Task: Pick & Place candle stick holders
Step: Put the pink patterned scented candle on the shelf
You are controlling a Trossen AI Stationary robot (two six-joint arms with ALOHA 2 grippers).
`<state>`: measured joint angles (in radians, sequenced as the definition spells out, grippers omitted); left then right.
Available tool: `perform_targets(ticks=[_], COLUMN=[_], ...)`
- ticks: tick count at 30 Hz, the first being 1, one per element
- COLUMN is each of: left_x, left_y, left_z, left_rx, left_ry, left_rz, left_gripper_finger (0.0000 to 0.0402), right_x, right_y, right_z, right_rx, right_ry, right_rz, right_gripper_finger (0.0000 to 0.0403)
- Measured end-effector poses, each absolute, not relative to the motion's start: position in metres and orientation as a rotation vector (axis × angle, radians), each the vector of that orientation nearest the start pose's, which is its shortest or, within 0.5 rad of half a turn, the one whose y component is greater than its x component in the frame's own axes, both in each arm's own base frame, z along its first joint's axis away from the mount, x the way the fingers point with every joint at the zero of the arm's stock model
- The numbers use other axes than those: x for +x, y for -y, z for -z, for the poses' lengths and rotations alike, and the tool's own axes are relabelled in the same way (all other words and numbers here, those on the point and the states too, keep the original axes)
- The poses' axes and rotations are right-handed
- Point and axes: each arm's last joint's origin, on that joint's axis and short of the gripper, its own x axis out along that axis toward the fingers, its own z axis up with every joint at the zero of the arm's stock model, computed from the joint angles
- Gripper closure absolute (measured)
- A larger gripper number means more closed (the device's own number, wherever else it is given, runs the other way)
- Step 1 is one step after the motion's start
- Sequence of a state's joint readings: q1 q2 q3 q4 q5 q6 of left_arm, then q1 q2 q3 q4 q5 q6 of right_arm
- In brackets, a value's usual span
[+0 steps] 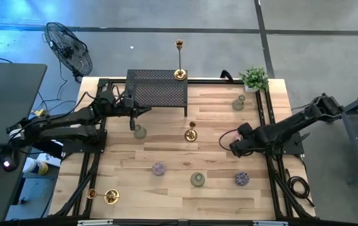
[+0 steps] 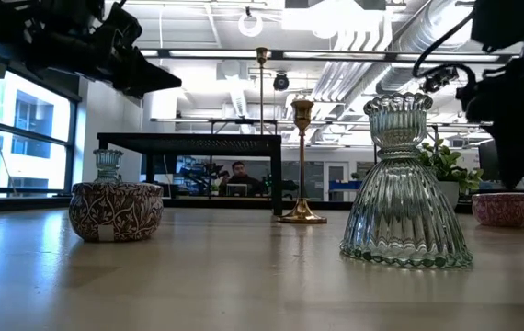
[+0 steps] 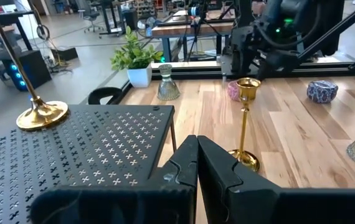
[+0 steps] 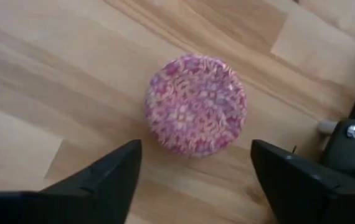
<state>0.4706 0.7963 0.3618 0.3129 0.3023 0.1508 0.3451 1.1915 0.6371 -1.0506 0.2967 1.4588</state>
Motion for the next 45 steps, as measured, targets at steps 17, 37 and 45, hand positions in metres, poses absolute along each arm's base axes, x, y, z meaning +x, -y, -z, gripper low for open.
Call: perform_targets(ticks=[17, 37, 45], left_x=[0.162, 0.162, 0.162], left_y=[-0.073, -0.073, -0.073], left_z=[-0.232, -0.232, -0.232], left_rx=[0.108, 0.108, 0.108], left_ry=[-0.12, -0.12, -0.12], left_rz=[-0.161, -0.16, -0.16], left_gripper_finger=[0.0401, 0.0401, 0.0401], right_x=[0.16, 0.179, 0.194], right_y=[-0.025, -0.02, -0.021], right_z=[-0.148, -0.15, -0.136], right_rx=[0.683, 0.597, 0.531], right_ry=[-1.129, -0.981, -0.971], right_rz=[0.898, 0.816, 0.803], right_gripper_finger=[0.0053, 0.0113, 0.0112])
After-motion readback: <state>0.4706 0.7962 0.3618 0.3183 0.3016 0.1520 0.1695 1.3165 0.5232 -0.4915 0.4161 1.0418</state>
